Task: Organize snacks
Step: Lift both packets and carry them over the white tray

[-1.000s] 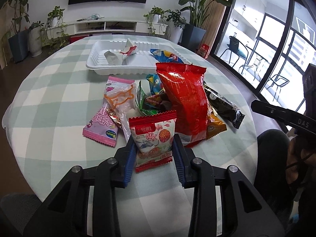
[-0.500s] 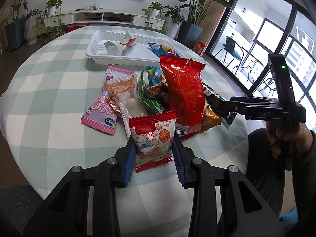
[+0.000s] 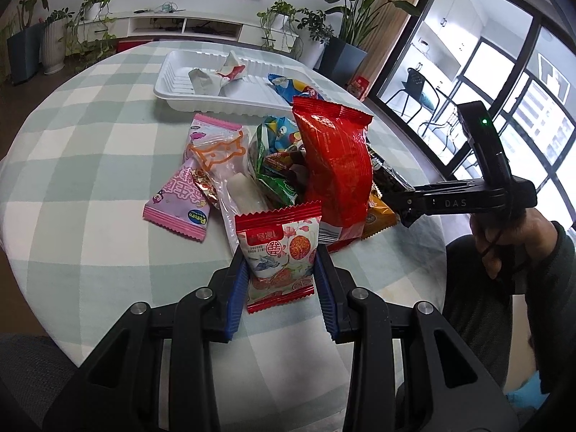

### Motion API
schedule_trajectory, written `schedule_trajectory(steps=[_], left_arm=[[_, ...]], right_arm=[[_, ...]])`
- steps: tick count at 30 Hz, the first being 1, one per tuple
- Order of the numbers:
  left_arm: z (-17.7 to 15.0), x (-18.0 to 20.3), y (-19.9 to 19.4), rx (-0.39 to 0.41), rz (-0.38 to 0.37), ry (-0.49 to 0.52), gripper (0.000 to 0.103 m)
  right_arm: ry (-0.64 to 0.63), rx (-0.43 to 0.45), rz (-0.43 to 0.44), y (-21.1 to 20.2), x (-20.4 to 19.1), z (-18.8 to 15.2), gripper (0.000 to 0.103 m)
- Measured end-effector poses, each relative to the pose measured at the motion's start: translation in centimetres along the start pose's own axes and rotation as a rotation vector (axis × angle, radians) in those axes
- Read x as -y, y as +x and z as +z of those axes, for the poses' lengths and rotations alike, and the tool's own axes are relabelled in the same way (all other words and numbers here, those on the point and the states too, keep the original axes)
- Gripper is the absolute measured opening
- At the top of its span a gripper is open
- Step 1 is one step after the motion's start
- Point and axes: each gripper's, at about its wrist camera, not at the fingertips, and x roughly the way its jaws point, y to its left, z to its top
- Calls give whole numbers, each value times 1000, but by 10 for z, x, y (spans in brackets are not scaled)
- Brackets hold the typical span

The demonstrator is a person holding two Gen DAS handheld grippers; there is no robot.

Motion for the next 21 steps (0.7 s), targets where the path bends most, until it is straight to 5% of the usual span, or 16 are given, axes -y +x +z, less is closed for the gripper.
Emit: schedule_trajectory(steps=[9, 21], left_arm=[[0, -2, -1, -5, -19, -15, 33], [6, -11, -9, 7, -67, -59, 33]], right_arm=[[6, 9, -15, -2, 2, 0, 35], [136, 152, 42, -41, 25, -15, 29]])
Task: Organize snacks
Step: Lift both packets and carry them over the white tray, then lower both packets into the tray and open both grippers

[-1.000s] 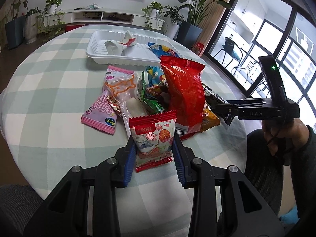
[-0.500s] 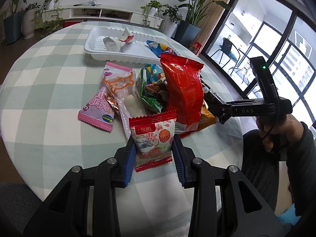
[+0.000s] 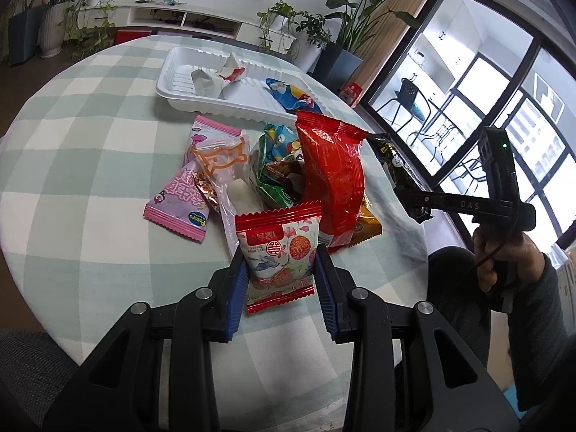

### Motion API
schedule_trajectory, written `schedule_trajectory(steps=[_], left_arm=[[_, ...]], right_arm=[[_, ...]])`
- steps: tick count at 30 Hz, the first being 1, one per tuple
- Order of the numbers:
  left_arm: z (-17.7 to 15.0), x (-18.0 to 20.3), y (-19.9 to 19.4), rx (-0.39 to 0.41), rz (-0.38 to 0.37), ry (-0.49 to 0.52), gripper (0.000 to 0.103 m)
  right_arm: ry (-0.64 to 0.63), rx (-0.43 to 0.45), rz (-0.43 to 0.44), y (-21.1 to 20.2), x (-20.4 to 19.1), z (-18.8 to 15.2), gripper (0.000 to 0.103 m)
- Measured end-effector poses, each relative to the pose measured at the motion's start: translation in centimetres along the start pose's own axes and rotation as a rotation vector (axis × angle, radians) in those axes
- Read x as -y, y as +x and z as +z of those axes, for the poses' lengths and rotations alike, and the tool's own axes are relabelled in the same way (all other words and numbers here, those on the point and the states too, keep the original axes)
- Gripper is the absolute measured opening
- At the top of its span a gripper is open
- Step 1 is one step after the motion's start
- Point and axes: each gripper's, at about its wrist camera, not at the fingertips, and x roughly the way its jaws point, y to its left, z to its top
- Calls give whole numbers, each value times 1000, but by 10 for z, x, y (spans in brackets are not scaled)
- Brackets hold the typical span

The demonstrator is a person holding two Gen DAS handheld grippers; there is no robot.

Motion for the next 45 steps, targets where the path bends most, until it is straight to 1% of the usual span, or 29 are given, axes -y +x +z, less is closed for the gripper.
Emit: schedule_trajectory(steps=[5, 7, 12, 16, 19, 21, 24, 26, 27, 30, 33, 38, 40, 43, 45], left_arm=[[12, -7, -15, 30, -22, -27, 33], [21, -14, -25, 52, -17, -38, 33], [54, -41, -50, 111, 5, -68, 33], [90, -60, -58, 128, 35, -47, 33], [123, -71, -57, 122, 39, -34, 33], [147, -77, -52, 117, 42, -23, 33], [185, -80, -39, 99, 54, 10, 33], [211, -80, -20, 67, 39, 23, 33], [223, -80, -10, 44, 44, 37, 33], [251, -79, 23, -27, 61, 77, 33], [271, -80, 54, -77, 86, 104, 33], [290, -89, 104, -129, 105, 97, 33], [293, -91, 121, -151, 110, 96, 33], [295, -94, 145, -192, 137, 115, 33], [295, -98, 155, -204, 150, 116, 33]], right_arm=[[86, 52, 33, -14, 18, -3, 29], [116, 75, 21, -19, 28, 0, 29], [196, 142, -23, -34, 58, 12, 29], [244, 205, -51, -48, 76, 33, 29], [260, 252, -56, -55, 80, 56, 29], [243, 273, -50, -57, 75, 73, 29], [177, 296, -28, -54, 51, 101, 29], [118, 292, -12, -46, 28, 118, 29], [85, 284, 1, -39, 14, 128, 29], [16, 252, 32, -15, -19, 148, 29], [-45, 195, 59, 15, -46, 166, 29], [-127, 107, 38, 64, -77, 183, 29], [-131, 81, 41, 78, -82, 186, 29], [-133, 43, 45, 95, -86, 186, 29], [-138, 15, 44, 107, -87, 185, 29]])
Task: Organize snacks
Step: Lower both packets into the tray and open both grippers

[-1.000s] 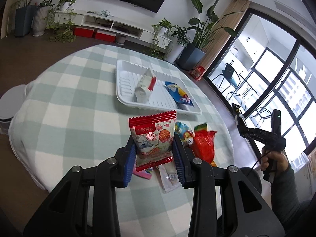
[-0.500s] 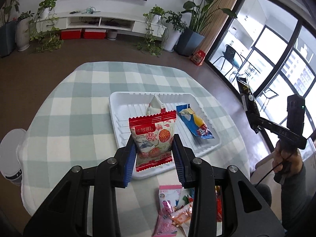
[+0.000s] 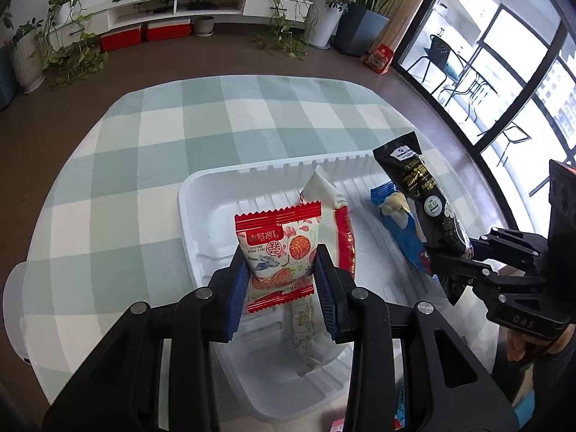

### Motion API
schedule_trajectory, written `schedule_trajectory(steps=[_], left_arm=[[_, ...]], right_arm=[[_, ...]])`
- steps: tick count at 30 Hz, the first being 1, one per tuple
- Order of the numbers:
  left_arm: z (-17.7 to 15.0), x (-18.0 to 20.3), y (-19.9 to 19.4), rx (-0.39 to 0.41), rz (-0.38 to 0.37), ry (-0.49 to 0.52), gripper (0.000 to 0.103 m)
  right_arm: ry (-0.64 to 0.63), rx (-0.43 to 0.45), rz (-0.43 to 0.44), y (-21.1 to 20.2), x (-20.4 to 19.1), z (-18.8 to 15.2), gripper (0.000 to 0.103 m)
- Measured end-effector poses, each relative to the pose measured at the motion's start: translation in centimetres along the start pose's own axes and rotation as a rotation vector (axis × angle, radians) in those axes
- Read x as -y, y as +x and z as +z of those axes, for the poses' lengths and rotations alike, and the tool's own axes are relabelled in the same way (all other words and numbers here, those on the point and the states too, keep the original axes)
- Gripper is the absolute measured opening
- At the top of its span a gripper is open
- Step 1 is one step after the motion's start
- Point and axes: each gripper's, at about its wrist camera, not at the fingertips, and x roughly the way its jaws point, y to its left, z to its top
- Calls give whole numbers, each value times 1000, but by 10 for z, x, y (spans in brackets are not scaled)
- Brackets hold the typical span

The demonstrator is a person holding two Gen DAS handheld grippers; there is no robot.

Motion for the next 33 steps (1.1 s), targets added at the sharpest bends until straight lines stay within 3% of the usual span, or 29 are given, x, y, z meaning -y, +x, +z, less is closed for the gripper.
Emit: schedule_trajectory(steps=[10, 24, 28, 30, 32, 33], left_arm=[[-2, -10, 31, -55, 13, 7, 33], [-12, -8, 39, -60, 32, 24, 33], [-14, -6, 35, -44, 37, 23, 34], [-15, -5, 29, -25, 45, 22, 45], [-17, -3, 16, 15, 48, 19, 63], [-18, -2, 8, 35, 45, 17, 67]], right_arm=[[22, -89, 5, 39, 2, -6, 29], [11, -99, -14, 54, 0, -10, 29], [7, -96, -15, 54, -1, -11, 35], [-5, -85, -27, 49, -3, -11, 38], [-16, -62, -40, 41, -6, -9, 47], [-18, -50, -41, 37, -6, -9, 49]])
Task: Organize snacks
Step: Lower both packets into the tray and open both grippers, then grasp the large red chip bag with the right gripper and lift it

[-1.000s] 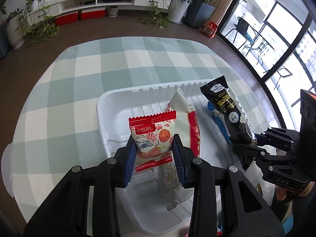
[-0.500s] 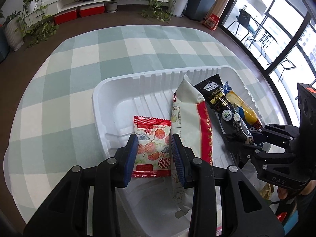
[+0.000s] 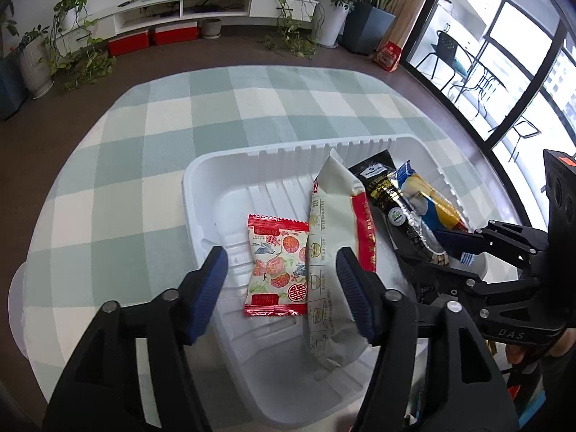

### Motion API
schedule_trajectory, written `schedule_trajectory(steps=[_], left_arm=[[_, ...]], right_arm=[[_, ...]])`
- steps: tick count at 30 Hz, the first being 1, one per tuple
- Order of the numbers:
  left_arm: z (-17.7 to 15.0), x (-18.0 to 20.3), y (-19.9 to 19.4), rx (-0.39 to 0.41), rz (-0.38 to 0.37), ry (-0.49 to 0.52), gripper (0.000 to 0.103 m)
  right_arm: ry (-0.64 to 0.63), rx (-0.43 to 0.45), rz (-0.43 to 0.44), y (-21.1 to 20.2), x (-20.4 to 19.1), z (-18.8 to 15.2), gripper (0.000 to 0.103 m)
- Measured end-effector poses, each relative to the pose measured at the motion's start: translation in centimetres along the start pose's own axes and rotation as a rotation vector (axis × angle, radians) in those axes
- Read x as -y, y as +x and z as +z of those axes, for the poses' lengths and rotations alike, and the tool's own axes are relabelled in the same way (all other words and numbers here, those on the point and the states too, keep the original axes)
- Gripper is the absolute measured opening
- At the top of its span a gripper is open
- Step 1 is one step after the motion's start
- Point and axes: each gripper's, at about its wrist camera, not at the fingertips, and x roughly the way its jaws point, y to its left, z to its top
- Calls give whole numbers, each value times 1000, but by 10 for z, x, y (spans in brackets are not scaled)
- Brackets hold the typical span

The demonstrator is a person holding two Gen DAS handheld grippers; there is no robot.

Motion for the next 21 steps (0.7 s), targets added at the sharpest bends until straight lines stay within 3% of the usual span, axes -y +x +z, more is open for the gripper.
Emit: schedule_trajectory(steps=[3, 5, 8, 12, 14, 17, 21], left_arm=[[-6, 4, -30, 74, -24, 6, 84], [-15, 9, -54, 140, -21, 16, 102], [-37, 19, -89, 243, -6, 57, 103], [-80, 36, -126, 366, 77, 92, 103], [-103, 44, -137, 366, 106, 83, 103], [-133, 47, -140, 256, 135, -10, 103], [-190, 48, -152, 269, 49, -158, 103]], right_arm=[[0, 55, -3, -23, 1, 3, 55], [10, 111, -12, -46, 5, 5, 63], [25, 230, -8, -89, 15, 0, 72], [59, 372, 18, -143, 32, -26, 89], [102, 404, 57, -163, 42, -51, 92], [179, 378, 107, -174, 49, -94, 92], [254, 381, 113, -178, 42, -160, 92]])
